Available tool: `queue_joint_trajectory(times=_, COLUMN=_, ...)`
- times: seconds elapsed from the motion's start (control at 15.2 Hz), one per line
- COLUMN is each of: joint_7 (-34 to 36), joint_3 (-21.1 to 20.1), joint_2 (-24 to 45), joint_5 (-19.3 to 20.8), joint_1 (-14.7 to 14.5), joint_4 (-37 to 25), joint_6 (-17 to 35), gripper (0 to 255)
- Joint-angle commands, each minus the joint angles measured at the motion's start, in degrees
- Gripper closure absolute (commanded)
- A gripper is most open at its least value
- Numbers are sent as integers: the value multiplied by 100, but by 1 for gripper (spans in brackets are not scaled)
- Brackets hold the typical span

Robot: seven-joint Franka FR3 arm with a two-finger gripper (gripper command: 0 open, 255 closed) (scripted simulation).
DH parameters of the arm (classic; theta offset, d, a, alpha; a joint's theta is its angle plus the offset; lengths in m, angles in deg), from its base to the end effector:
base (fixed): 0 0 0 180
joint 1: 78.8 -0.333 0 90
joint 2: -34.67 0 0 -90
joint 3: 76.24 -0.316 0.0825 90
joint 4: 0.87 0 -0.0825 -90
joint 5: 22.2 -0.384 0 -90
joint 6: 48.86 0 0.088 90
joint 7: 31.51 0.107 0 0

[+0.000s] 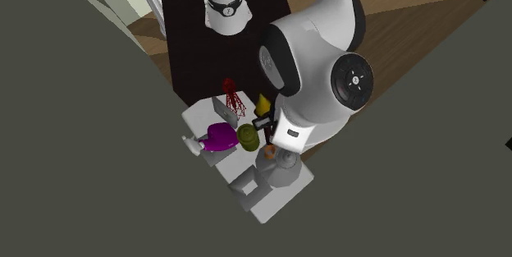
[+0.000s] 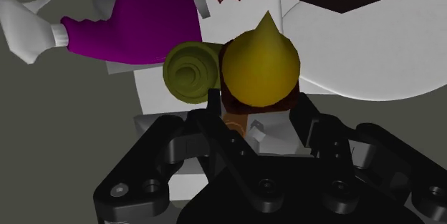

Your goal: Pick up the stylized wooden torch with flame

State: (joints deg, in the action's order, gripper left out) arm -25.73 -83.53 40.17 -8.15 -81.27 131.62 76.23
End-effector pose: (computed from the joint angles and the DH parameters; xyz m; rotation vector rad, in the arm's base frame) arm 0.4878 0.0751 0.2866 2.9075 0.3420 -0.2899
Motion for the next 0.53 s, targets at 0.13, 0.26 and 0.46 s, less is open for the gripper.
queue_joint_trajectory(times=0.13, joint_7=-94, joint_3=-16, joint_2=-216, joint_5=-86, joint_1=-4, joint_4=-98, joint_6=-303, gripper=255)
queue_joint_trajectory(times=0.26, joint_7=-139, joint_3=-20, joint_2=-319, joint_5=-123, joint_1=-5, joint_4=-146, joint_6=-448, gripper=255)
queue_joint_trajectory(times=0.46, joint_7=-164, joint_3=-22, joint_2=-376, joint_5=-144, joint_1=-6, joint_4=-175, joint_6=-531, gripper=255)
